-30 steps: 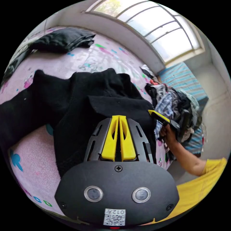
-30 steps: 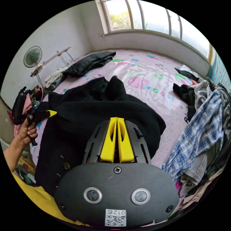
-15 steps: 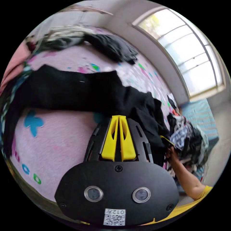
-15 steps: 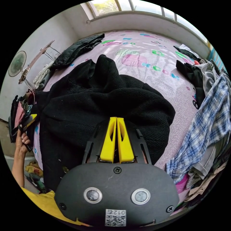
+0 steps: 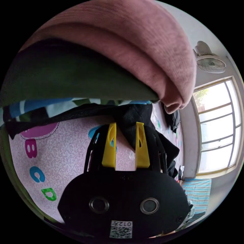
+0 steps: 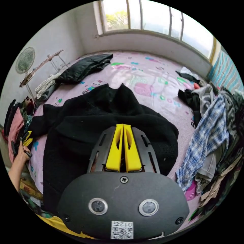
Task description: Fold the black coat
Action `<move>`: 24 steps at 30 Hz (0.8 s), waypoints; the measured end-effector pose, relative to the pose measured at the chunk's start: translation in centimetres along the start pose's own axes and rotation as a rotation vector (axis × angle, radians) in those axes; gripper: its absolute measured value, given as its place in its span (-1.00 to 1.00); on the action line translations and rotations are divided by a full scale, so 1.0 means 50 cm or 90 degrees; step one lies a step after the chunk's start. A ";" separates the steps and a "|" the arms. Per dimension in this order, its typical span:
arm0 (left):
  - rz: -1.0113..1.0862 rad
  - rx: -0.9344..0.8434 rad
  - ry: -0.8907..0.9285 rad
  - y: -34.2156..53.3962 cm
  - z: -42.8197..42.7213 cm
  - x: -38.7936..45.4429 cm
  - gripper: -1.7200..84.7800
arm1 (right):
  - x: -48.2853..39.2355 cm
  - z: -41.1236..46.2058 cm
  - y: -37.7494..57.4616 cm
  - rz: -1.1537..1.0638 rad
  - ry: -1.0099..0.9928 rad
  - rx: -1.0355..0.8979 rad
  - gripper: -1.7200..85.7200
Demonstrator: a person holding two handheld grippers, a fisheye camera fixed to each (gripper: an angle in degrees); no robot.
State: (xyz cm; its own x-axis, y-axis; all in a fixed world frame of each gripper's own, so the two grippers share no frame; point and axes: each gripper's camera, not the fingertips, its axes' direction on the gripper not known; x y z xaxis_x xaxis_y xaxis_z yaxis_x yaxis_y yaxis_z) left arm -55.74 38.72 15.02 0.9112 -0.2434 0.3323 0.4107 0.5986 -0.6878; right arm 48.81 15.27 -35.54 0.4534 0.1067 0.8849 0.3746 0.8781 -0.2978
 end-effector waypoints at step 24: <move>0.555 0.004 0.217 0.297 -0.201 0.181 -0.90 | -0.394 -0.116 -0.256 -0.148 -0.575 -0.106 -0.68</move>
State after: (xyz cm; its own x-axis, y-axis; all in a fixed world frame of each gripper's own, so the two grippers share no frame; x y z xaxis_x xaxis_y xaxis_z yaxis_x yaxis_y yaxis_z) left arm -41.08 37.74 1.34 0.8580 0.0828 -0.5069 -0.4210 0.6788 -0.6017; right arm 39.78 -0.78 -51.23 -0.4186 0.3189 0.8503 0.5188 0.8525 -0.0643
